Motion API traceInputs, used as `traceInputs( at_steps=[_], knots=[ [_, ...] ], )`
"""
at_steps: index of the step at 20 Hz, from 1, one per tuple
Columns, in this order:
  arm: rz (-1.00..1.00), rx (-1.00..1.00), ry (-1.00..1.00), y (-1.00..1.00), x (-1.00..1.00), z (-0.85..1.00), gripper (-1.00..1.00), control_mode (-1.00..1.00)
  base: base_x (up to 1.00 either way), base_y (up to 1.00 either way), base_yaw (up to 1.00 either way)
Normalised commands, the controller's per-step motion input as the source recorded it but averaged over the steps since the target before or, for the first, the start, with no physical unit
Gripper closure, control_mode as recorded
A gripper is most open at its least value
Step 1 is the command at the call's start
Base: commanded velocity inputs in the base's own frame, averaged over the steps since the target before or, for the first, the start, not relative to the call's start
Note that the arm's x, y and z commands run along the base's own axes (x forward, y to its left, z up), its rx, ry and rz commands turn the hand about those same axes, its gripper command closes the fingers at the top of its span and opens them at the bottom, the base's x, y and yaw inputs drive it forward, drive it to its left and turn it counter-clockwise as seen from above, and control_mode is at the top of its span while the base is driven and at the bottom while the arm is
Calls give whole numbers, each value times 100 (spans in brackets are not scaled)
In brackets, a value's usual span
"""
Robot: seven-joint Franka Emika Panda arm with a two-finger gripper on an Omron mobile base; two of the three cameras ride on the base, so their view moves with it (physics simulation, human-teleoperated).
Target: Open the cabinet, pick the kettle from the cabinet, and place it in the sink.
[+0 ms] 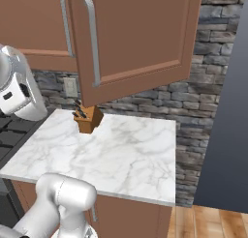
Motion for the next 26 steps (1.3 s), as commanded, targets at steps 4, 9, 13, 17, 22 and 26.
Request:
traceInputs(
  at_steps=[4, 9, 13, 17, 22, 26],
  knots=[
    [-29, 17, -16, 26, 30, 0, -100, -100, 0, 0, 0],
    [-34, 19, -15, 12, 31, 0, -100, -100, 0, 0, 0],
    [-28, 31, -19, 2, 23, 0, -100, -100, 0, 0, 0],
    [-24, 25, -26, -4, 24, 0, -100, -100, 0, 0, 0],
    [-20, 18, -28, -14, 19, 1, -100, -100, 0, 0, 0],
    [-23, 8, -19, -18, 18, 4, -100, -100, 0, 0, 0]
  ],
)
